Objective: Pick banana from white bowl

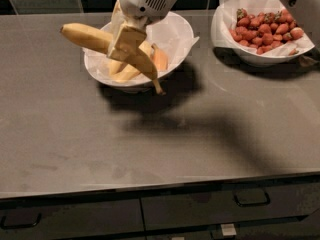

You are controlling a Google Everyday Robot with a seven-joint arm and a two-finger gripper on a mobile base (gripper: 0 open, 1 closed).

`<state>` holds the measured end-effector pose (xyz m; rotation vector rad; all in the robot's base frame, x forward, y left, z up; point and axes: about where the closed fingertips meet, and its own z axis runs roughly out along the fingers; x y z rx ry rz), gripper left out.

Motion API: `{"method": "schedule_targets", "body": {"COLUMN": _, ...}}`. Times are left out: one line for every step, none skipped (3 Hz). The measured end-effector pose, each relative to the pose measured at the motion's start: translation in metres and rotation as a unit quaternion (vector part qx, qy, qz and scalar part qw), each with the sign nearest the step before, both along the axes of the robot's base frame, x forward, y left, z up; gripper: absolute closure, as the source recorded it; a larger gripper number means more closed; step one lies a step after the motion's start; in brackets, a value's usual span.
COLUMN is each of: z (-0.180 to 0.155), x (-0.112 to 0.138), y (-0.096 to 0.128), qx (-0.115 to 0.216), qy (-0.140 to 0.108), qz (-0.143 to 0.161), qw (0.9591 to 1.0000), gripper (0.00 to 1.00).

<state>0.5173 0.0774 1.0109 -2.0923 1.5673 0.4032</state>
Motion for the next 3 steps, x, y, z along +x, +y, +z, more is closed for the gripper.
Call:
{"method": "schedule_targets", "body": {"z": 0.011, "x": -0.026, "y": 0.002, "qx": -0.016, "qy": -0.006, "qz": -0.034, "qw": 0.9993, "gripper": 1.00}}
{"method": "schedule_targets", "body": {"z": 0.013, "x": -0.043, "y": -0.002, "qx": -0.021, "qy": -0.005, "qz": -0.054, "qw": 0.9983, "gripper": 1.00}}
{"method": "schedule_targets", "body": {"z": 0.014, "x": -0.044, "y": -0.002, "qx": -0.021, "qy": -0.005, "qz": -0.056, "qw": 0.9982, "gripper": 1.00}}
